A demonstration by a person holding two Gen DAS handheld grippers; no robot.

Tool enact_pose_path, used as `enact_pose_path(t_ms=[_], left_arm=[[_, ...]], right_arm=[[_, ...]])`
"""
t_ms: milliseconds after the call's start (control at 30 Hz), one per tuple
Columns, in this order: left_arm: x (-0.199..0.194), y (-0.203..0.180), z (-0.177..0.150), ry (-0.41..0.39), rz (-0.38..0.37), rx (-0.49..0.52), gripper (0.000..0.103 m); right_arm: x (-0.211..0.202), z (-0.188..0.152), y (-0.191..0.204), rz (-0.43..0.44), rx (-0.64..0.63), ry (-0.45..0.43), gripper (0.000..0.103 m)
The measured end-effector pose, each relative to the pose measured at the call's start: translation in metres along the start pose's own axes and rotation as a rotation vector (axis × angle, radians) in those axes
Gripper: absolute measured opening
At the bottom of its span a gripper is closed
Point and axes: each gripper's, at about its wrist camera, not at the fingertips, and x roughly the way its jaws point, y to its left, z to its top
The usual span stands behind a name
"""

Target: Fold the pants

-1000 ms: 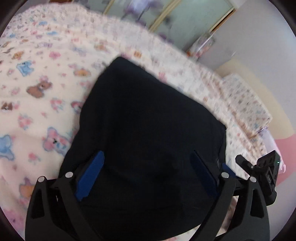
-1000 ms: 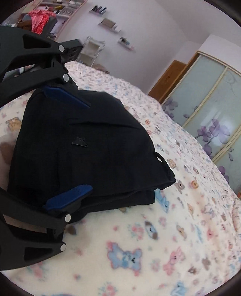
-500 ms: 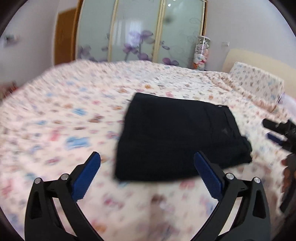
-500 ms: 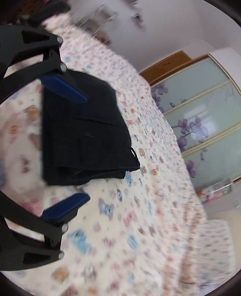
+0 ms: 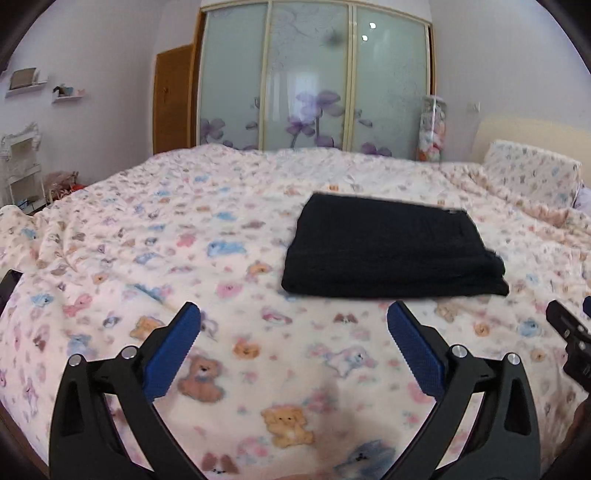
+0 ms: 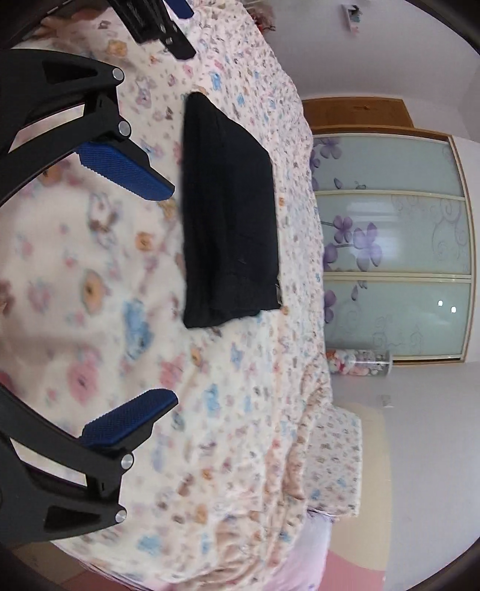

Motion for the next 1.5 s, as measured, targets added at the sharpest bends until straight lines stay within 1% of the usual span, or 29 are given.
enact_pose_path(t_ms=[33,100,200,300,500,700,967,1067,1233,1500], left_arm=[[0.0,-0.002,0.0,-0.003,0.0,0.013,0.101],[-0.002,-0.004,-0.001,-0.032,0.014,0.032,0.101],[-0.002,-0.008,-0.003,-0.033,-0.011,0.049,0.101],[0.001,-0.012,-0.004,-0.023,-0.014,0.068,0.101],[0.004,-0.015,-0.005,-0.014,-0.018,0.077,0.101],[0.01,-0.017,-0.006,0.014,-0.011,0.083,0.101],[0.012,-0.003,-0.003,0.022,0.017,0.037,0.101],[0.011,-0.002,-0.002,0.013,0.032,0.052,0.101],[0.013,-0.007,-0.004,0.02,0.034,0.088,0.101],[0.016,-0.013,-0.006,0.03,0.038,0.123,0.101]], right_arm=[[0.004,-0.001,0.004,0.001,-0.022,0.004,0.102],[0.007,-0.002,0.009,-0.034,-0.055,-0.017,0.102],[0.008,-0.003,0.01,-0.03,-0.031,-0.018,0.102],[0.011,-0.004,0.007,-0.026,0.011,-0.004,0.102],[0.011,-0.005,0.011,-0.05,-0.006,-0.029,0.102],[0.014,-0.007,0.019,-0.036,-0.028,-0.02,0.102],[0.017,-0.01,0.035,-0.02,-0.075,-0.015,0.102],[0.017,-0.011,0.04,-0.01,-0.08,-0.013,0.102],[0.018,-0.013,0.043,0.001,-0.08,-0.001,0.102],[0.023,-0.013,0.04,-0.013,-0.059,0.024,0.102]])
